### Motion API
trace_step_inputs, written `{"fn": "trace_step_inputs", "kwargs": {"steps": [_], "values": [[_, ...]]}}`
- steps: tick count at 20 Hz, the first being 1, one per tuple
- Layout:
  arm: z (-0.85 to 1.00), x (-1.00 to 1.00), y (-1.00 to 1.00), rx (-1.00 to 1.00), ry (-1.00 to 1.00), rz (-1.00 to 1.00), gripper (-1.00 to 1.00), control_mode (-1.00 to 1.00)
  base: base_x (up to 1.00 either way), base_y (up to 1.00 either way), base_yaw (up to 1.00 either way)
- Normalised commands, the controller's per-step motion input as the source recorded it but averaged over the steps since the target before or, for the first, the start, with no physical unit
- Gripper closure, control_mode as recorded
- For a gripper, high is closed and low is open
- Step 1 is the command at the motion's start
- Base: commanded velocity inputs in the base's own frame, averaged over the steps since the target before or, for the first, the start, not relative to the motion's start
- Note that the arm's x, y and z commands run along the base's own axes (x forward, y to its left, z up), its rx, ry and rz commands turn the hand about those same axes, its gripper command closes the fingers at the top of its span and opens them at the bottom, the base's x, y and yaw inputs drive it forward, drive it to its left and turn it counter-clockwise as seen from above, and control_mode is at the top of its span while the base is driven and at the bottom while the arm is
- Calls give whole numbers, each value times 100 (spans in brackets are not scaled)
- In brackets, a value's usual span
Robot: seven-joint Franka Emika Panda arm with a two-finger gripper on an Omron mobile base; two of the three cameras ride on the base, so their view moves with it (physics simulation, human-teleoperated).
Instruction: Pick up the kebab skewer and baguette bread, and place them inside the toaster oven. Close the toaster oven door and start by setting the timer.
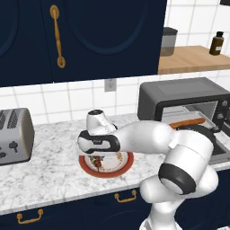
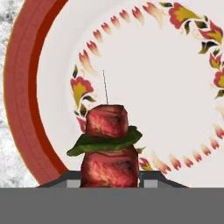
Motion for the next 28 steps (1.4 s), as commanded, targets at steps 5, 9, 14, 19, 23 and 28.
{"fn": "trace_step_inputs", "kwargs": {"steps": [5, 9, 14, 19, 23, 28], "values": [[74, -26, -53, 1, 0, -11, 100, -100, 0, 0, 0], [72, -29, -65, 2, 0, -14, 100, -100, 0, 0, 0], [42, -43, -80, 2, 0, -19, 100, -100, 0, 0, 0], [28, -36, -97, 6, 0, -30, 100, -100, 0, 0, 0], [23, -7, -100, 6, 0, -35, 100, -100, 0, 0, 0], [26, 1, -100, 4, 0, -39, 100, -100, 0, 0, 0]]}}
